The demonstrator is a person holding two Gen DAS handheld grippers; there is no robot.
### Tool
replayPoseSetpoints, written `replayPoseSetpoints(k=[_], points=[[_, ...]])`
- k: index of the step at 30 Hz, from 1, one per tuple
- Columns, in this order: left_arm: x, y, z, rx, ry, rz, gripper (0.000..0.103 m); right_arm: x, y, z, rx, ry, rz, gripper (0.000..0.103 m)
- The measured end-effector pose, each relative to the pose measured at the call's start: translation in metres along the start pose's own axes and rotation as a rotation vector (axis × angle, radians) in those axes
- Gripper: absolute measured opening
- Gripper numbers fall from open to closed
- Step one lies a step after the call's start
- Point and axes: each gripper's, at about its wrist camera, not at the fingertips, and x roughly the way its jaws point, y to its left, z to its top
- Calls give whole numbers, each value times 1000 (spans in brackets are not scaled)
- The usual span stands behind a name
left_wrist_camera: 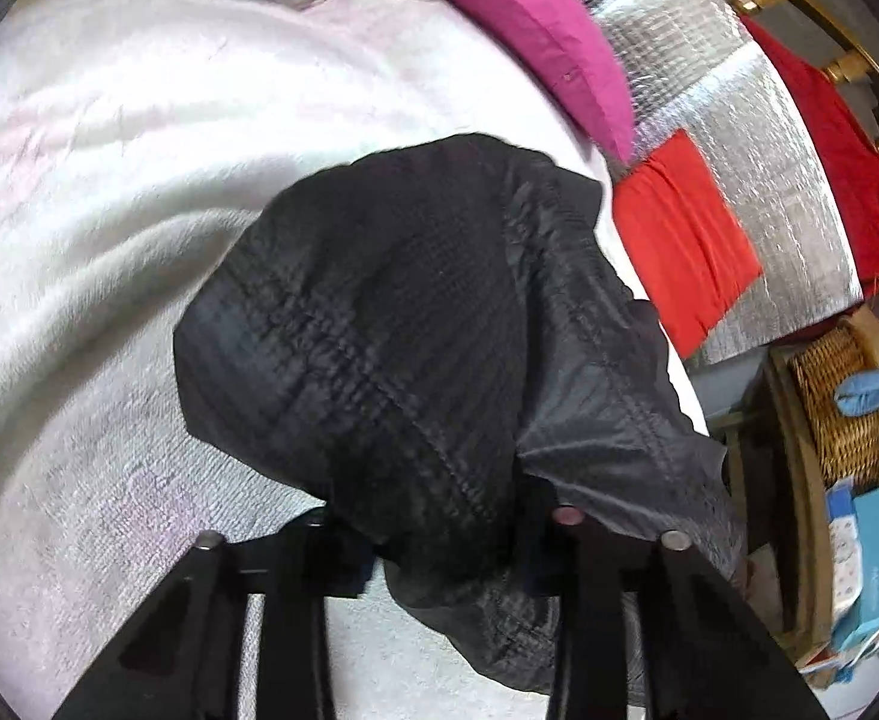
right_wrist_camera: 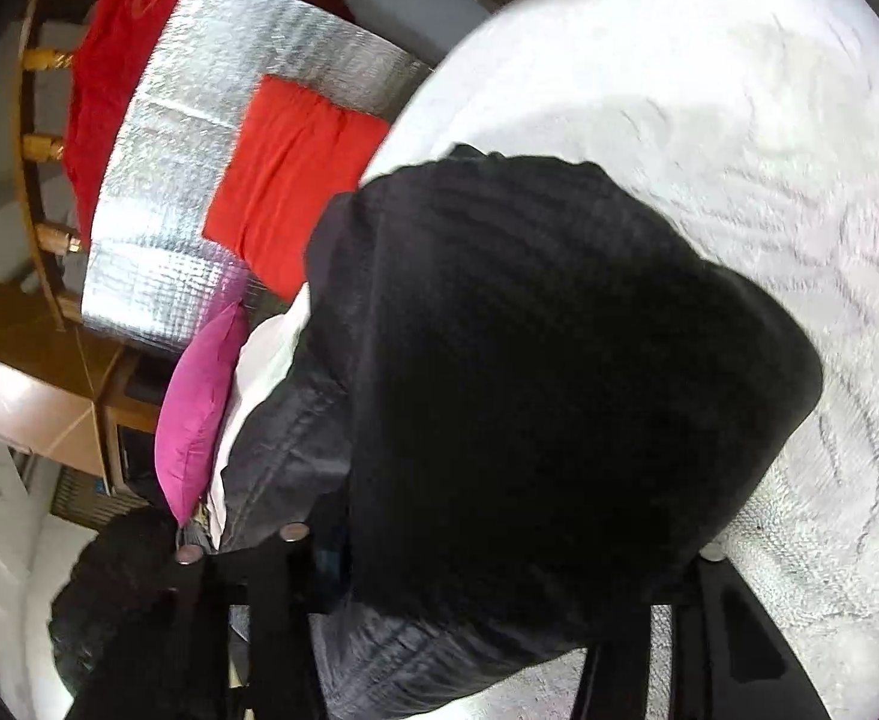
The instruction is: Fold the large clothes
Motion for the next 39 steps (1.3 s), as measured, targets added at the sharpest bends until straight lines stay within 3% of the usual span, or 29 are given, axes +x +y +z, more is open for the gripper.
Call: replayPoseSetpoints(k=[3,10,19,22,24,27,31,36,39], points=[[-10,-8,-1,41,-22,6,25,-8,10,2,-52,-26,-6,40],[-34,-5,-8,68,-3,4,24,-37,7,-10,-98,-12,-14,39],[-80,11,-56,145,6,32,24,-88,-22,-38,-110,31,-11,39],[-69,17,-64,185,22,90,33,-83,-40,-40,-71,82,-38,42],[-59,17,-62,192,51,122,42,-73,-47,-37,-52,122,-65,54],[-60,10,-57,222,81,122,45,-76,-53,-37,-11,165,-60,69],[-93,22,-62,236,118,114,55,-96,-50,-40,-38,222,-41,73],[-152,18,-74,394,37,193,61,-140,-40,-48,-186,287,-74,73],[-182,9,-71,453,-47,206,73,-165,-25,-48,-306,305,-82,73]])
